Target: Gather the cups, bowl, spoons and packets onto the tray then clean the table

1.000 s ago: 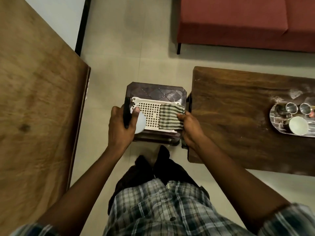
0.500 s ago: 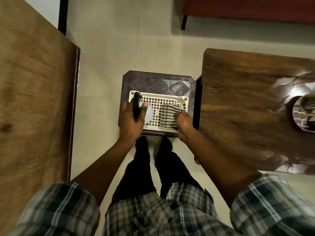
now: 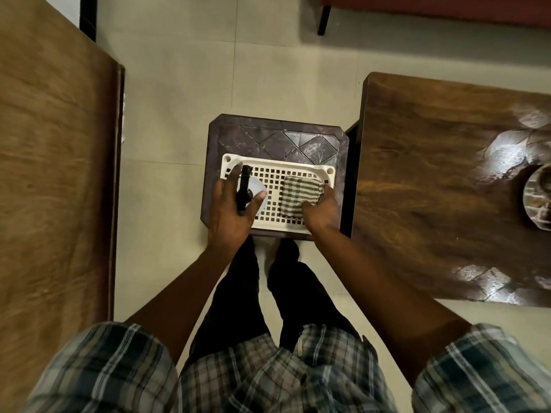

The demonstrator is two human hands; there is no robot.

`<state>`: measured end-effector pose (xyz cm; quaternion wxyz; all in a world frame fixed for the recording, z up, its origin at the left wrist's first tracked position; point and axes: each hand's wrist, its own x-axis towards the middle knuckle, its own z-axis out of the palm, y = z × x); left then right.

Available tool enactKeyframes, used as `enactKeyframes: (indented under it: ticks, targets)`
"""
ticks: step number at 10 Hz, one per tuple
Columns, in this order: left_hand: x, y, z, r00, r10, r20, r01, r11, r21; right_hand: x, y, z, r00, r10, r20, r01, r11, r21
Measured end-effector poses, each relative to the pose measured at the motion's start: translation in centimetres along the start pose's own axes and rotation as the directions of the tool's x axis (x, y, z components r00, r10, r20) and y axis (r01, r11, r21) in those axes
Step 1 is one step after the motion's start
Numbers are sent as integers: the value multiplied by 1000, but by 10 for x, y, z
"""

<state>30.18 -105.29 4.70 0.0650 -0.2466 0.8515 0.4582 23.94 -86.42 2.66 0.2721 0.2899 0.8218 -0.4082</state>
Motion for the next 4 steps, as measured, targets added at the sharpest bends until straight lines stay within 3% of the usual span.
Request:
enactKeyframes:
  ticks: [1,3,4]
  targets:
    - [-9,-1,-10,999,34,34,-36,999,33,-15,-1,-7,998,-56,-13,54,995,-87]
    - [-29,4,-52,994,72,-79,-60,988,141,-53,-7,-39,965,-258,-50,251,961,-113]
    - [-38,35,-78,959,216,-185,-183,967,177,-86,-16,-63,933,-358,23,358,925,-128]
